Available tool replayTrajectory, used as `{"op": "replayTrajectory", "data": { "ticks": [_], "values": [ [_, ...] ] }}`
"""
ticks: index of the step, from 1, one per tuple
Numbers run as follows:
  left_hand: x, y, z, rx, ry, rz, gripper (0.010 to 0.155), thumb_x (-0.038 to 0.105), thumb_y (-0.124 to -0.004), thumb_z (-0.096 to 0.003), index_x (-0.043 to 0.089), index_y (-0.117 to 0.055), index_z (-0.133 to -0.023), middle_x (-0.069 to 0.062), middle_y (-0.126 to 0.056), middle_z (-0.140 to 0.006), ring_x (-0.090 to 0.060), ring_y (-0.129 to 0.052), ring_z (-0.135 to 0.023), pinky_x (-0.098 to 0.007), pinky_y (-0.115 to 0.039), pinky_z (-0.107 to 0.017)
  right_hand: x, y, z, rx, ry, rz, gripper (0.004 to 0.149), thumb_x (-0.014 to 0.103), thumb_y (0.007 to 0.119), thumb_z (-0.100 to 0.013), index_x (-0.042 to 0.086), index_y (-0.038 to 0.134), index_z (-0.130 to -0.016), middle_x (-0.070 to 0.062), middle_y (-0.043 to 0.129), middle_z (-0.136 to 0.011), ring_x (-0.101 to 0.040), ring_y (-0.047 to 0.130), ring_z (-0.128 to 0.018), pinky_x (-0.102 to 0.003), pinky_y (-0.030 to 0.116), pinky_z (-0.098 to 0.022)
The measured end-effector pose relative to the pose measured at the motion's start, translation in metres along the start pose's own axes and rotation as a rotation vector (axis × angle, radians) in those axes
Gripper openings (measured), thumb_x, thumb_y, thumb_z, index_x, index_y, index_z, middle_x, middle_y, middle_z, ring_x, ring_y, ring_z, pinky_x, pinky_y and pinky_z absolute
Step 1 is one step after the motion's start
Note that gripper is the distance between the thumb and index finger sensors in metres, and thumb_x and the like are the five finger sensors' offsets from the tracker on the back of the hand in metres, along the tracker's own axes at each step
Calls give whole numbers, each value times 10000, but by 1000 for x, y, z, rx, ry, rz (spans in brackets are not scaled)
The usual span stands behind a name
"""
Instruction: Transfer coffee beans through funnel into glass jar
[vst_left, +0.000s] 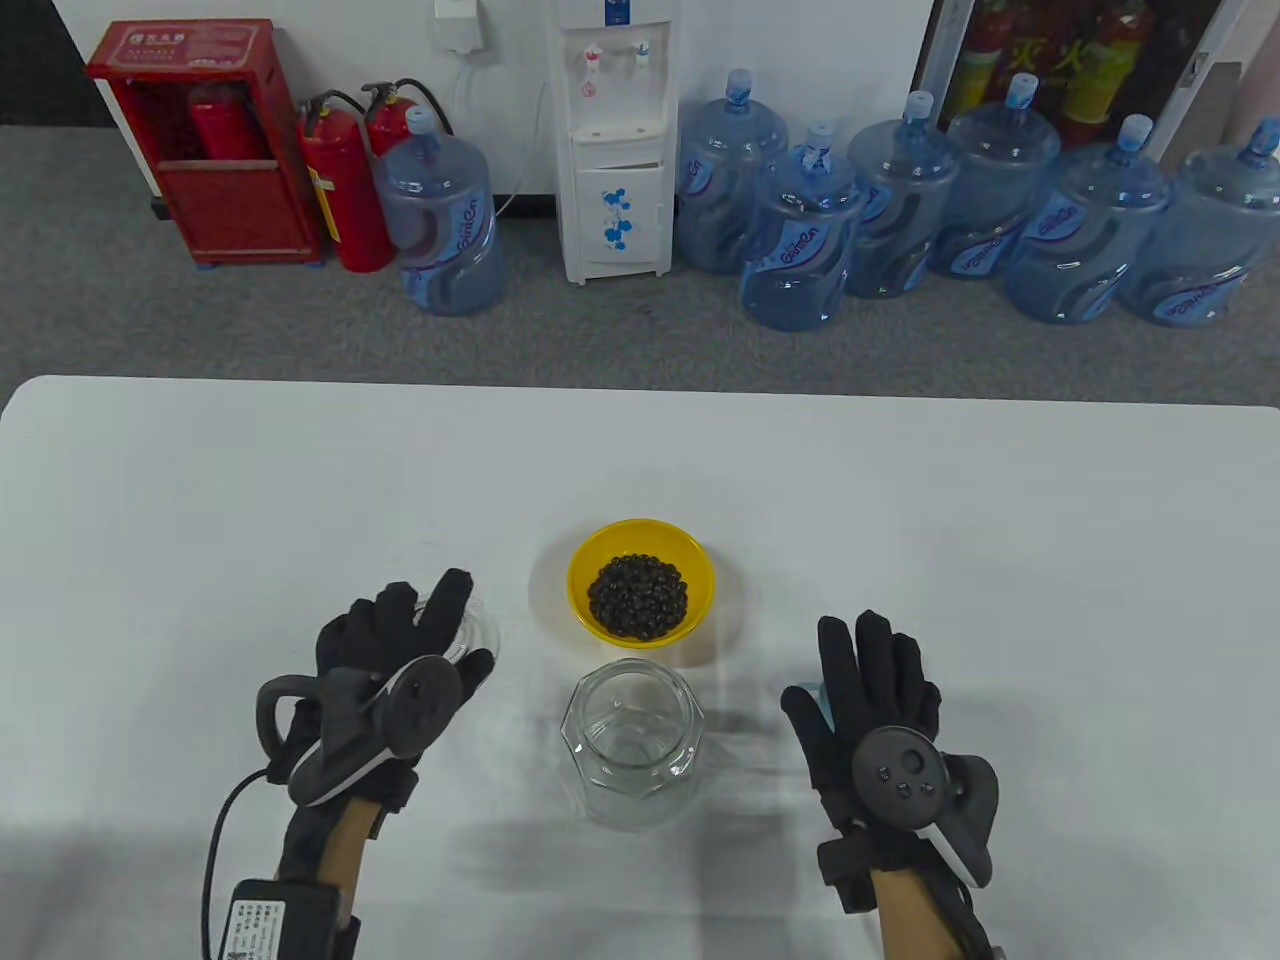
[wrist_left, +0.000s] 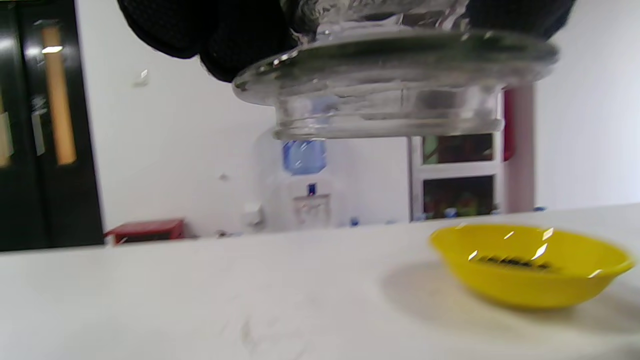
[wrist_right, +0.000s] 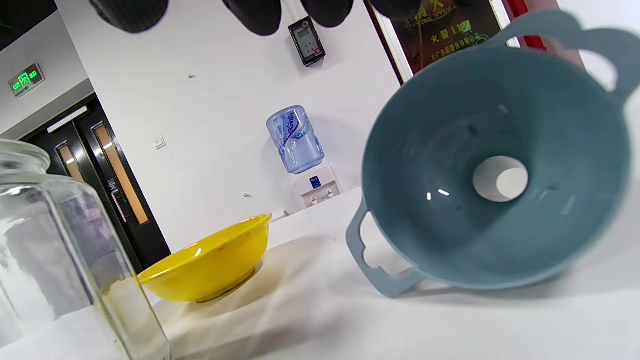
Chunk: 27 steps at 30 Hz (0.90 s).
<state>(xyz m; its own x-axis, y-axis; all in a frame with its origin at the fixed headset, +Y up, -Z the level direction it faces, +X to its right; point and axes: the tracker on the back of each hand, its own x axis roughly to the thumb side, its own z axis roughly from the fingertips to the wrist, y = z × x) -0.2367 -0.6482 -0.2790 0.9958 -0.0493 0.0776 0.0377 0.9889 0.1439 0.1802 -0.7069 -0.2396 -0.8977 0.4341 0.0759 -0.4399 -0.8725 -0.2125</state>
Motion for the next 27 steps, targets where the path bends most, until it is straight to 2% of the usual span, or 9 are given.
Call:
{"op": "replayTrajectory", "data": {
  "ticks": [5,10,16,27],
  "values": [
    [-24,-44,-7,-140,98,10,717,578,-734,-510,349,-483,-1142,-168,-609,-1132,-375,-804,-851,-639,-589,-735,1,2,0,10,3,19,734,638,481,-645,271,326,-1261,-159,205,-1299,-491,250,-1145,-700,316,-766],
    [-39,-69,-11,-259,141,11,718,544,-775,-509,353,-477,-1133,-174,-580,-1151,-406,-788,-898,-650,-583,-741,0,2,0,15,9,26,731,636,481,-646,269,330,-1260,-160,204,-1299,-490,252,-1145,-700,320,-765],
    [-46,-85,-11,-351,170,-8,724,545,-785,-509,352,-472,-1132,-175,-583,-1149,-399,-792,-905,-643,-590,-741,0,3,0,19,16,25,734,636,482,-645,267,329,-1260,-162,209,-1297,-492,253,-1144,-700,323,-765],
    [-50,-96,-9,-412,203,14,728,555,-787,-505,362,-464,-1129,-171,-588,-1145,-383,-800,-910,-635,-598,-739,-1,2,0,18,14,16,734,636,483,-645,268,327,-1260,-162,205,-1298,-495,252,-1143,-700,321,-766]
  ]
}}
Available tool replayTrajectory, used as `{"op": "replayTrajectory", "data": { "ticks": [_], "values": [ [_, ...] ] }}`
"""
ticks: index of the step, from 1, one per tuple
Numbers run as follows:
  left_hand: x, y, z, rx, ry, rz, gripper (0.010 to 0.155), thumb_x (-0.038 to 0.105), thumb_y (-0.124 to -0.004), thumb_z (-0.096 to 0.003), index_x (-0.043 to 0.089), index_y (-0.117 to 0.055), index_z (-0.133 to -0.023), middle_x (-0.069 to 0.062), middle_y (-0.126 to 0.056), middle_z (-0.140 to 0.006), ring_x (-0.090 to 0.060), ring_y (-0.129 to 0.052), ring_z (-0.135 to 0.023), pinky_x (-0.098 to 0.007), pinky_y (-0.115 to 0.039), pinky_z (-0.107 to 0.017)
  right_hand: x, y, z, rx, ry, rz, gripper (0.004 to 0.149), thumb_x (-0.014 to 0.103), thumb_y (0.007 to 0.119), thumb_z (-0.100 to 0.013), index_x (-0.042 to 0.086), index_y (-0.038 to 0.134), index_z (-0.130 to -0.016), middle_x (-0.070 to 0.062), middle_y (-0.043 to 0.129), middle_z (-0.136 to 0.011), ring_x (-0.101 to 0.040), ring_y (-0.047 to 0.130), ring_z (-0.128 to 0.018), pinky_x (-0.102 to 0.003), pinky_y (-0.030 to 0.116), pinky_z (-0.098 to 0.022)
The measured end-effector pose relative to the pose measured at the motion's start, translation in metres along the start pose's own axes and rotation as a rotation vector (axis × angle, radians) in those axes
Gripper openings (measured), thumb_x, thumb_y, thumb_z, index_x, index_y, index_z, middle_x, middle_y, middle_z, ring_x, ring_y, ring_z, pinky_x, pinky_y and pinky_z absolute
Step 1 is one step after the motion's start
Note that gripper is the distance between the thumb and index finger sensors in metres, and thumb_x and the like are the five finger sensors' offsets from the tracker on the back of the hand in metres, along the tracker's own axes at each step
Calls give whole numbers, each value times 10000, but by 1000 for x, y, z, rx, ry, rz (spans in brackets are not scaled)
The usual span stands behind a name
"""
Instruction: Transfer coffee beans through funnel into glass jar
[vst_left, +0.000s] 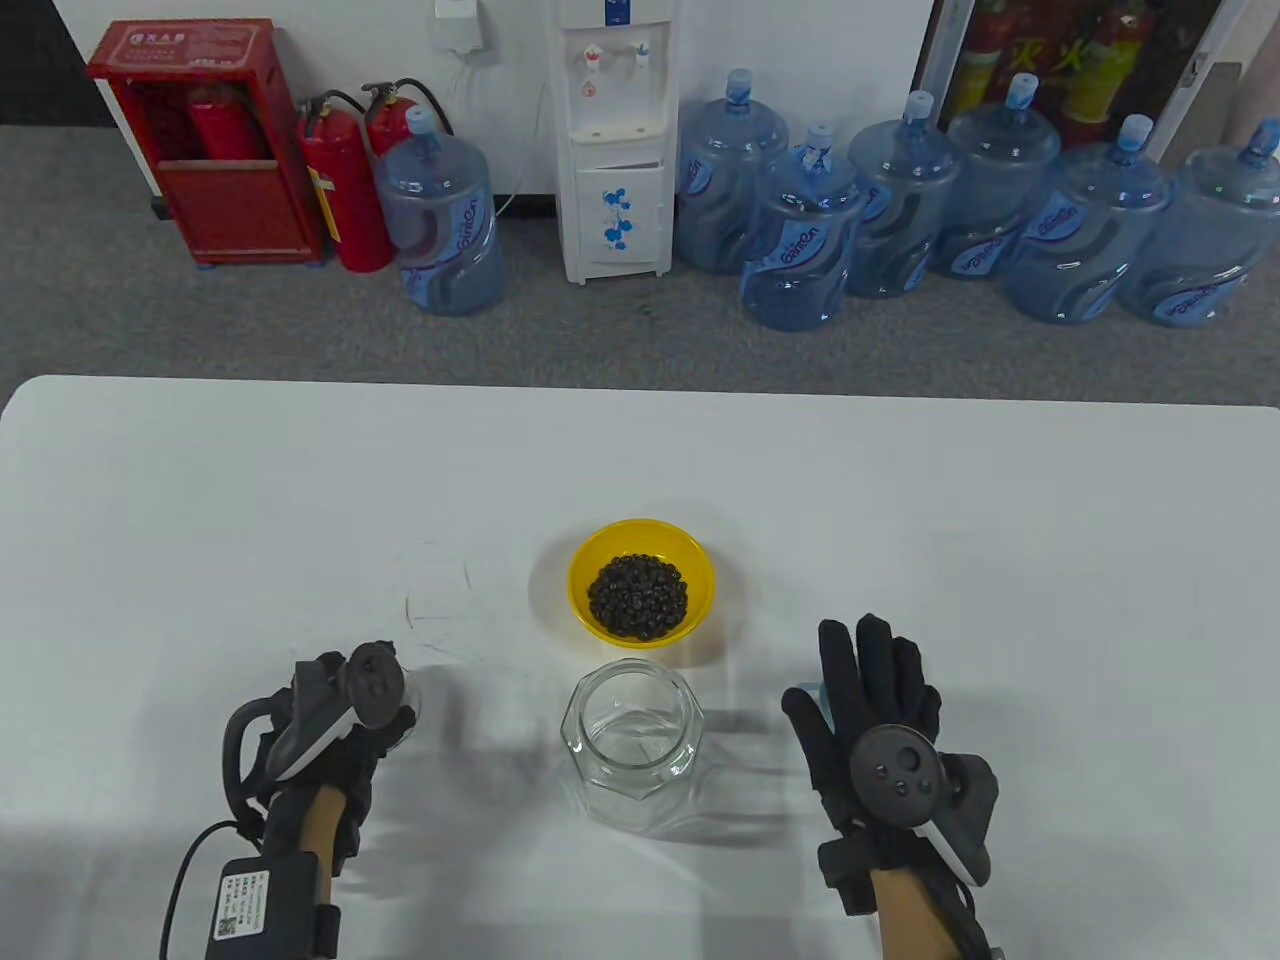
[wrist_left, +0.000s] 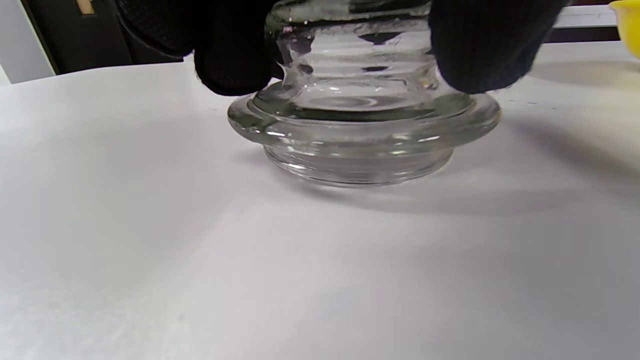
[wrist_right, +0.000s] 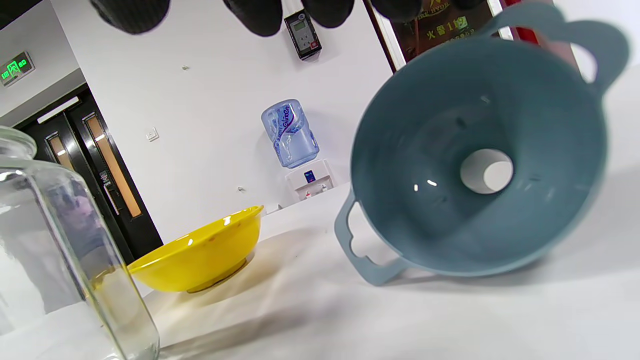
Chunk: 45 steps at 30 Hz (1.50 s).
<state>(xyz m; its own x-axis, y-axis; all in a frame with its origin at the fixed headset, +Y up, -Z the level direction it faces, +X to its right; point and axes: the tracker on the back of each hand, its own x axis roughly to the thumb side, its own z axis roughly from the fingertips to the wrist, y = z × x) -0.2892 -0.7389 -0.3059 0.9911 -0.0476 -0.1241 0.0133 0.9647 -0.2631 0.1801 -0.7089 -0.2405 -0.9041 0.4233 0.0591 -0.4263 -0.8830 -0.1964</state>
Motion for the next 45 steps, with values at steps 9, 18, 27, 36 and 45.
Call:
{"op": "replayTrajectory", "data": {
  "ticks": [9,18,27,36,45],
  "values": [
    [-1,1,5,-14,34,-9,781,614,-710,-506,326,-397,-1161,-150,-508,-1188,-400,-678,-1041,-640,-553,-760,0,0,0,3,-1,0,734,635,485,-645,266,328,-1261,-163,204,-1299,-493,251,-1144,-699,321,-766],
    [29,53,36,197,-52,164,794,645,-581,-534,283,-309,-1187,-153,-313,-1254,-499,-361,-1170,-662,-427,-796,0,0,0,8,-9,-21,736,637,486,-645,270,324,-1262,-159,200,-1300,-491,246,-1146,-700,316,-768],
    [76,58,54,351,-148,124,789,695,-459,-515,370,-145,-1162,-71,-28,-1212,-435,4,-1093,-627,-166,-765,0,0,0,3,-8,-16,734,635,491,-646,267,329,-1260,-164,209,-1298,-492,251,-1144,-698,321,-767],
    [68,32,49,361,-161,126,790,695,-450,-513,365,-128,-1155,-83,-4,-1198,-439,32,-1072,-635,-128,-734,-2,-21,4,-101,66,-31,730,597,626,-663,267,358,-1256,-169,230,-1297,-489,298,-1143,-688,391,-772],
    [62,28,41,322,-147,127,794,697,-449,-512,363,-121,-1154,-85,0,-1199,-440,34,-1072,-638,-122,-729,-43,-52,-18,-7,305,177,759,574,742,-640,180,479,-1233,-230,419,-1258,-320,816,-863,-450,750,-606]
  ]
}}
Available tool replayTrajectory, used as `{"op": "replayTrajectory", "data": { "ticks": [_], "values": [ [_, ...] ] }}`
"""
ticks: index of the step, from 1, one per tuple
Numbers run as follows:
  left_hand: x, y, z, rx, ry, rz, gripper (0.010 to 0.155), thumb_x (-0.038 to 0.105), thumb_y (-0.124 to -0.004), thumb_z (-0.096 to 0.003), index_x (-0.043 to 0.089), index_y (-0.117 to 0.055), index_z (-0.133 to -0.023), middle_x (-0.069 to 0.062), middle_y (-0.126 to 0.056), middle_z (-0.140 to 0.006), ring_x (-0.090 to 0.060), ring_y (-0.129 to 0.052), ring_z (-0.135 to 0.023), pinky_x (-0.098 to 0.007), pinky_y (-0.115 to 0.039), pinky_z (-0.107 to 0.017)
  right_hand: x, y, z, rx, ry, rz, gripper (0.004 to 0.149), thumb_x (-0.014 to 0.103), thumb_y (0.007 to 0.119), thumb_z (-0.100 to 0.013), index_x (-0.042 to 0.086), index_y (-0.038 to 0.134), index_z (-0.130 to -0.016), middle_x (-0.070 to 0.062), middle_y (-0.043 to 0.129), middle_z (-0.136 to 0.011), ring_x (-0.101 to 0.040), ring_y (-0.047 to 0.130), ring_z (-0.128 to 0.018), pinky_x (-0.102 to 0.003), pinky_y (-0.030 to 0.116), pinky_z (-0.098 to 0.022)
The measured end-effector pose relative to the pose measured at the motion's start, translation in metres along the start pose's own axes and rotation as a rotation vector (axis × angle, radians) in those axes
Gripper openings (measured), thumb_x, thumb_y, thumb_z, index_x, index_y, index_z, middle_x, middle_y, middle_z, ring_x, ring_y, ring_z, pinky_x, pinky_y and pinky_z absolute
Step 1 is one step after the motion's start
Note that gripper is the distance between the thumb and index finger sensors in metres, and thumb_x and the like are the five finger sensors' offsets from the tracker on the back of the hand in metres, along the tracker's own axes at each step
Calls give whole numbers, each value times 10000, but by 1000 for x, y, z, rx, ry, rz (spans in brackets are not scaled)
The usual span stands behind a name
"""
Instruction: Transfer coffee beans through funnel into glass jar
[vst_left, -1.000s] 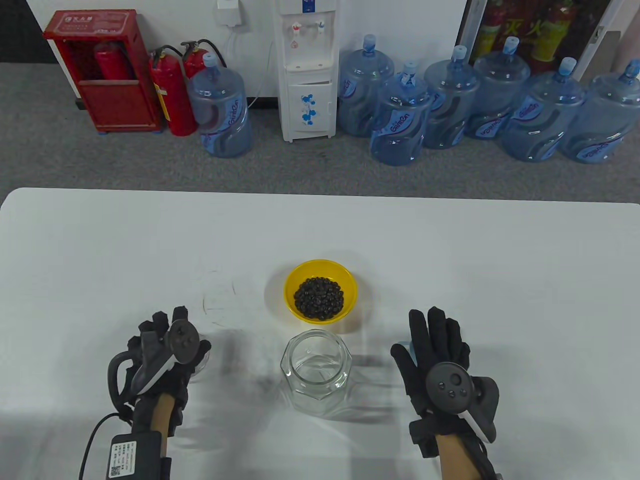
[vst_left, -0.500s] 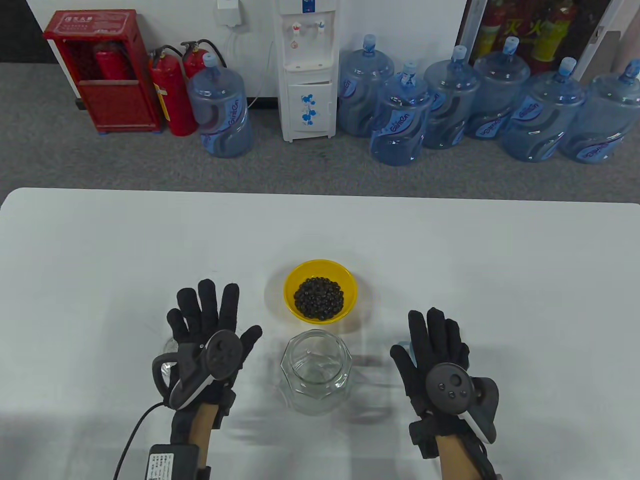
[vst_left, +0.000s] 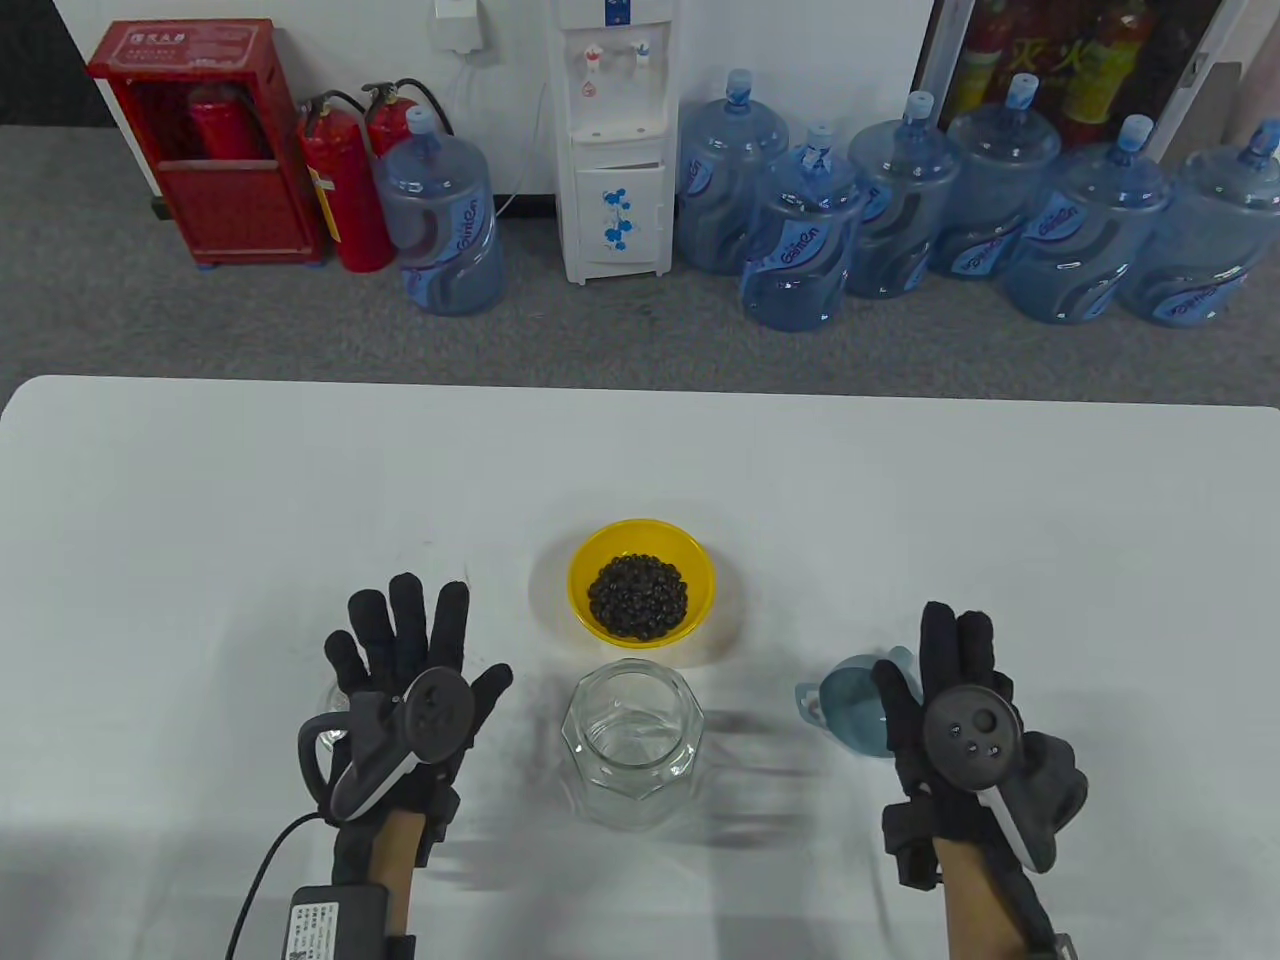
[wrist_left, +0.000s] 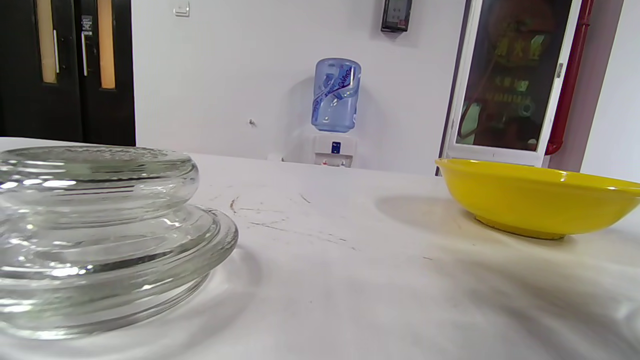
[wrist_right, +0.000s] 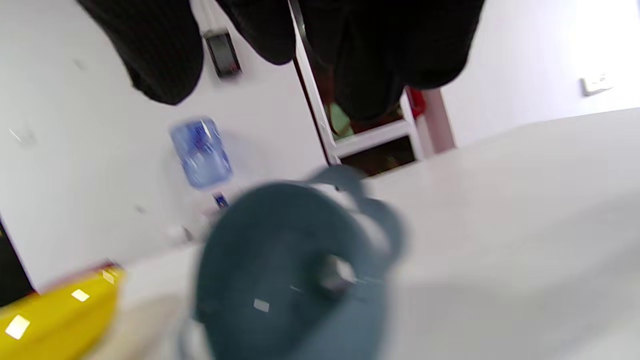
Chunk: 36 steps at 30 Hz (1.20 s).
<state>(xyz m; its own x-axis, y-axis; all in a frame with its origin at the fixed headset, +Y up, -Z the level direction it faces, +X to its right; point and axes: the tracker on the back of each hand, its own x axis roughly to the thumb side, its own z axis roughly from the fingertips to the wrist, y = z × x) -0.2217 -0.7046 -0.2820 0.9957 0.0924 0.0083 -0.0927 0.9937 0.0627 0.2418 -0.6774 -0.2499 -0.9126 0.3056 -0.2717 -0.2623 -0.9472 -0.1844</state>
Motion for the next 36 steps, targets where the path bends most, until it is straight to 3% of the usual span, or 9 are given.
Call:
{"op": "replayTrajectory", "data": {
  "ticks": [3,11,13,16,22,27,31,36],
  "values": [
    [-2,0,-1,-13,4,7,793,695,-450,-513,361,-123,-1154,-88,0,-1198,-439,34,-1072,-639,-120,-728,-17,10,-11,165,51,-12,780,540,788,-633,132,483,-1223,-267,451,-1233,-306,872,-776,-433,780,-542],
    [-3,-2,-2,-32,2,2,796,697,-449,-514,360,-115,-1153,-90,3,-1199,-440,36,-1073,-644,-116,-726,-21,28,-15,157,8,24,607,441,847,-618,162,675,-1129,-186,789,-1062,-208,974,-599,-358,843,-407],
    [-3,-3,-3,-38,4,-3,795,694,-453,-517,359,-115,-1154,-93,1,-1199,-444,35,-1072,-645,-117,-725,-18,31,-15,109,4,48,513,389,842,-624,174,741,-1079,-157,864,-988,-190,992,-551,-347,852,-374],
    [-2,-2,-2,-53,3,-5,795,694,-452,-517,359,-116,-1154,-93,2,-1200,-446,35,-1072,-648,-115,-723,-13,32,-15,58,-7,93,483,360,837,-622,155,770,-1055,-158,905,-930,-175,1006,-521,-342,860,-353],
    [-2,-3,-3,-52,-7,-6,792,692,-455,-518,361,-122,-1156,-92,-4,-1202,-443,31,-1075,-647,-115,-724,2,3,-21,79,-21,-86,461,354,851,-614,104,828,-1001,-157,986,-772,-154,1031,-436,-330,874,-299],
    [-3,-3,-3,-59,-4,-1,794,691,-455,-519,355,-121,-1157,-97,-4,-1202,-448,32,-1072,-648,-113,-721,24,-44,-23,77,-60,-392,468,359,872,-608,73,846,-977,-140,1006,-699,-121,1010,-369,-322,871,-277],
    [-3,-4,-3,-69,-5,13,794,686,-446,-520,351,-106,-1154,-93,-1,-1202,-448,34,-1073,-649,-109,-719,53,-73,-21,227,-143,-670,463,377,881,-612,61,869,-950,-129,1018,-658,-89,997,-332,-302,872,-257],
    [-2,-3,-2,-75,-8,-10,798,689,-440,-521,348,-93,-1153,-99,11,-1199,-450,46,-1067,-650,-99,-715,96,-68,-15,426,-222,-785,454,379,889,-616,44,892,-923,-128,1027,-634,-76,999,-319,-294,877,-250]
  ]
}}
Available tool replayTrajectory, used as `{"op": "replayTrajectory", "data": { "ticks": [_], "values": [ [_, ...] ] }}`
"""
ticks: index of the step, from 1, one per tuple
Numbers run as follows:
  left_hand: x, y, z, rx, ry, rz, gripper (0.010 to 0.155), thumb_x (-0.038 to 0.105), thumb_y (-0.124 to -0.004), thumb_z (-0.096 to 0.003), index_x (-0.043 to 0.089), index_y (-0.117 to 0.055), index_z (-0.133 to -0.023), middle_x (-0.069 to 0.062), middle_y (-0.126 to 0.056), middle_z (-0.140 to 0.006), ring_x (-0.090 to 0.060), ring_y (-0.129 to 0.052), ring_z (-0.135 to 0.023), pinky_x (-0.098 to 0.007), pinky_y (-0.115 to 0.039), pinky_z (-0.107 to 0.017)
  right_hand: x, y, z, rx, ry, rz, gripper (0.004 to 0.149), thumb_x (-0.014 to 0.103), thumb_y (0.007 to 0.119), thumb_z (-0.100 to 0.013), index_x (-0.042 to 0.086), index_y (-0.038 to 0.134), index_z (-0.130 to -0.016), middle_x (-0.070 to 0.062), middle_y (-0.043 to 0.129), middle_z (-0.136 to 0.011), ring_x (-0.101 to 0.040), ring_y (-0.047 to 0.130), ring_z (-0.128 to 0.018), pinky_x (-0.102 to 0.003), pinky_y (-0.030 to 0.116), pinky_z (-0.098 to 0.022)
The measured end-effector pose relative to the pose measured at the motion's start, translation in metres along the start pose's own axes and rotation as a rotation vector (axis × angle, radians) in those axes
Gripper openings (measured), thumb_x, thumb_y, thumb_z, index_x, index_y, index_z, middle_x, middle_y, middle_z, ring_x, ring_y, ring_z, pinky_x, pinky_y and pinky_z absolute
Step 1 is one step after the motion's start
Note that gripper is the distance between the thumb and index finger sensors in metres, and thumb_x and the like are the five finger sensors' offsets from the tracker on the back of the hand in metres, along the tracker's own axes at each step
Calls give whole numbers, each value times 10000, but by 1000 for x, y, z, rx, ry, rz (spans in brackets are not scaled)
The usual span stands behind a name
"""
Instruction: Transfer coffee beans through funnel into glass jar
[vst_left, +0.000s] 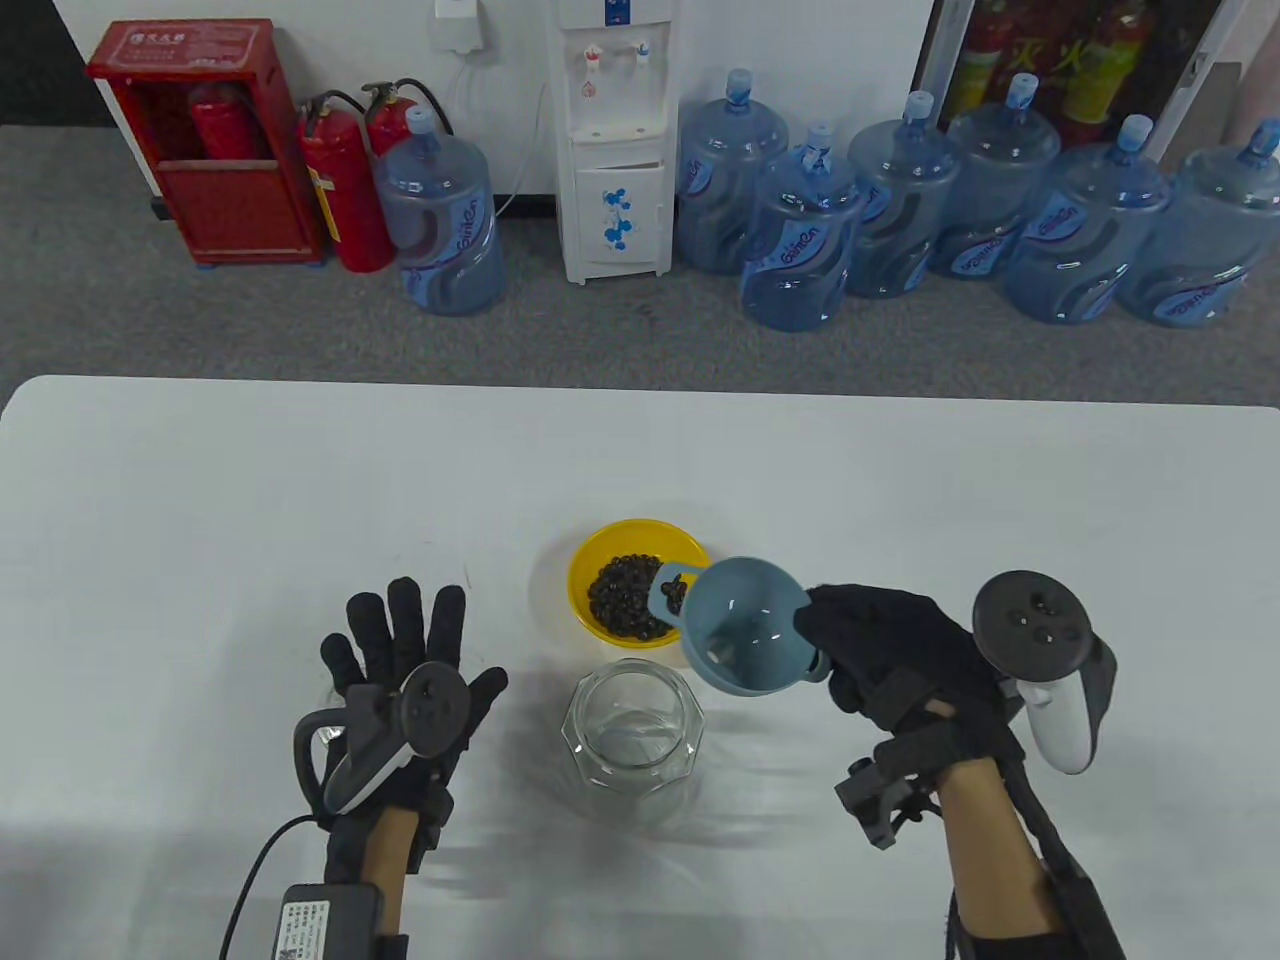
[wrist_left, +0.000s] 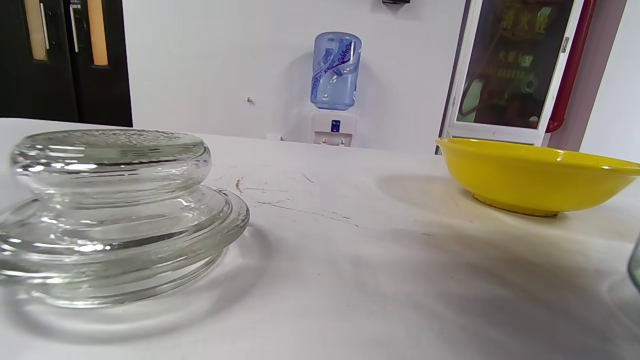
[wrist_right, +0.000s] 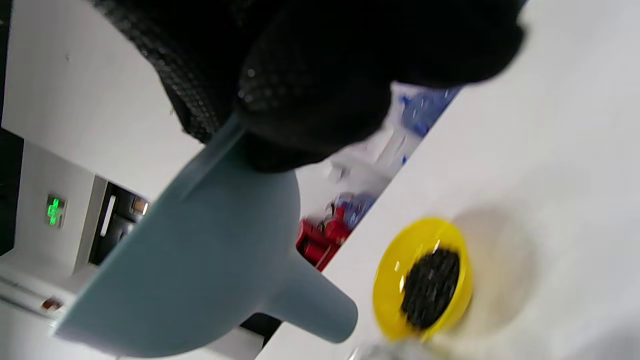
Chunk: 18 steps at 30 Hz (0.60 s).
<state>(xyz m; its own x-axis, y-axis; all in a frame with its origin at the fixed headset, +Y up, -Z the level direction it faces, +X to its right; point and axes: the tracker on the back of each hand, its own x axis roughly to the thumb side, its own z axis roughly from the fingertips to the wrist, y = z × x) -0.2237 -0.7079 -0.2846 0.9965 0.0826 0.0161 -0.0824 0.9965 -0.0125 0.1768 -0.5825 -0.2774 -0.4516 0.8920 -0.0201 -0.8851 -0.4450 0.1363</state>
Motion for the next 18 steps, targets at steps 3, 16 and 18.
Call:
{"op": "replayTrajectory", "data": {
  "ticks": [3,16,18],
  "values": [
    [-1,0,0,0,1,8,799,690,-441,-520,349,-91,-1152,-98,13,-1198,-450,48,-1067,-650,-96,-714,3,23,-8,54,17,25,447,372,890,-616,43,895,-918,-135,1026,-633,-84,1001,-321,-300,877,-254],
    [-5,-1,1,-7,23,6,806,691,-442,-520,346,-66,-1144,-103,17,-1197,-454,53,-1063,-655,-86,-705,-14,76,-23,107,54,251,449,376,891,-614,51,890,-924,-136,1021,-649,-95,1005,-345,-310,879,-273],
    [-5,-1,1,-8,26,-3,807,691,-442,-521,344,-64,-1144,-104,16,-1197,-456,53,-1062,-657,-87,-704,-16,78,-24,104,54,264,450,377,889,-615,51,889,-925,-136,1020,-650,-95,1005,-344,-310,879,-274]
  ]
}}
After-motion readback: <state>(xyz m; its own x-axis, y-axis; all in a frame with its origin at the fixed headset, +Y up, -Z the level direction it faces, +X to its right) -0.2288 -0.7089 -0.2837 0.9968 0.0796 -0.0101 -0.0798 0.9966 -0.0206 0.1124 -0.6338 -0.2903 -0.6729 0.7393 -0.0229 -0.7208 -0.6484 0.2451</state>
